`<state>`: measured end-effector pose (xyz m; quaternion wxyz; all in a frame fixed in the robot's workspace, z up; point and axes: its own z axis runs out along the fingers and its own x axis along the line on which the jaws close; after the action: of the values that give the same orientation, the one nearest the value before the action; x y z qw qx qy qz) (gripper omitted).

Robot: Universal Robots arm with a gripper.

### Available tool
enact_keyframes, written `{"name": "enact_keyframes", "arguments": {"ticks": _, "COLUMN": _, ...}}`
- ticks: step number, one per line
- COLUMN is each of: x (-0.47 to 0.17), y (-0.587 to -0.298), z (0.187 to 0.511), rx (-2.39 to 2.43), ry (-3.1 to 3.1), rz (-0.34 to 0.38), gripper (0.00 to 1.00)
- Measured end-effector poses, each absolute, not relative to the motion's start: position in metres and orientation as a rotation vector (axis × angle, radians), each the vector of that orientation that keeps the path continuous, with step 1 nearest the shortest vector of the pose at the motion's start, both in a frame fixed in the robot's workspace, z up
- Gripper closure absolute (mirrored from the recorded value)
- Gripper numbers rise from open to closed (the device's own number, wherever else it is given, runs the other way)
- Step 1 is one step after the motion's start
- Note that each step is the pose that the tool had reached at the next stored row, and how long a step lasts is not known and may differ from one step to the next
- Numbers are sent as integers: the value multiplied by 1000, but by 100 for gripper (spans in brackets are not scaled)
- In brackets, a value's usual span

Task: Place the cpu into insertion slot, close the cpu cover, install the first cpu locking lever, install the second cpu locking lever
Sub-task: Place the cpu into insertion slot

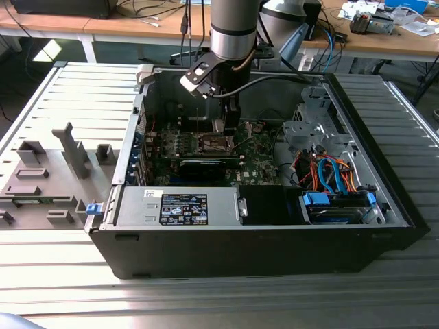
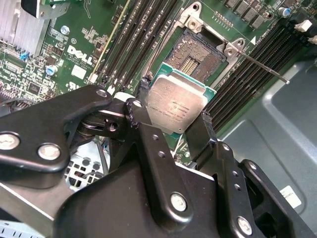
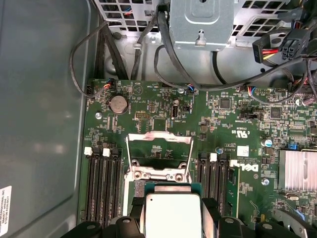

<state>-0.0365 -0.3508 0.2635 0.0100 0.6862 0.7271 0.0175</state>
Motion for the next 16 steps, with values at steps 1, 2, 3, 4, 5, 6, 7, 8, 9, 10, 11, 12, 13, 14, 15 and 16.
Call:
{"name": "enact_keyframes", "arguments": {"ticks": 1, "x": -37, "y": -351, "z": 263, "rx": 2142, "ry": 2270, "rz": 55, "gripper": 46}}
{"name": "enact_keyframes", "arguments": {"ticks": 2, "x": -37, "y": -351, "z": 263, "rx": 2142, "ry": 2270, "rz": 55, "gripper": 46}}
{"name": "enact_keyframes", "arguments": {"ticks": 3, "x": -37, "y": -351, "z": 263, "rx": 2142, "ry": 2270, "rz": 55, "gripper": 46}}
{"name": "enact_keyframes", "arguments": {"ticks": 4, "x": -37, "y": -351, "z": 263, "rx": 2142, "ry": 2270, "rz": 55, "gripper": 46}}
{"name": "enact_keyframes", "arguments": {"ticks": 5, "x": -38, "y": -351, "z": 263, "rx": 2142, "ry": 2270, "rz": 55, "gripper": 46}}
{"name": "enact_keyframes", "arguments": {"ticks": 6, "x": -38, "y": -351, "z": 263, "rx": 2142, "ry": 2270, "rz": 55, "gripper": 46}}
{"name": "enact_keyframes", "arguments": {"ticks": 7, "x": -38, "y": -351, "z": 263, "rx": 2142, "ry": 2270, "rz": 55, "gripper": 46}}
{"name": "enact_keyframes", "arguments": {"ticks": 8, "x": -38, "y": -351, "z": 263, "rx": 2142, "ry": 2270, "rz": 55, "gripper": 46}}
{"name": "enact_keyframes", "arguments": {"ticks": 9, "x": -39, "y": -351, "z": 263, "rx": 2142, "ry": 2270, "rz": 55, "gripper": 46}}
{"name": "enact_keyframes", "arguments": {"ticks": 10, "x": -39, "y": -351, "z": 263, "rx": 2142, "ry": 2270, "rz": 54, "gripper": 46}}
{"name": "enact_keyframes", "arguments": {"ticks": 11, "x": -39, "y": -351, "z": 263, "rx": 2142, "ry": 2270, "rz": 55, "gripper": 46}}
{"name": "enact_keyframes", "arguments": {"ticks": 12, "x": -39, "y": -351, "z": 262, "rx": 2142, "ry": 2270, "rz": 55, "gripper": 46}}
{"name": "enact_keyframes", "arguments": {"ticks": 13, "x": -39, "y": -351, "z": 262, "rx": 2142, "ry": 2270, "rz": 55, "gripper": 46}}
{"name": "enact_keyframes", "arguments": {"ticks": 14, "x": -39, "y": -351, "z": 262, "rx": 2142, "ry": 2270, "rz": 55, "gripper": 46}}
{"name": "enact_keyframes", "arguments": {"ticks": 15, "x": -39, "y": -351, "z": 262, "rx": 2142, "ry": 2270, "rz": 55, "gripper": 46}}
{"name": "enact_keyframes", "arguments": {"ticks": 16, "x": -40, "y": -351, "z": 262, "rx": 2142, "ry": 2270, "rz": 55, "gripper": 46}}
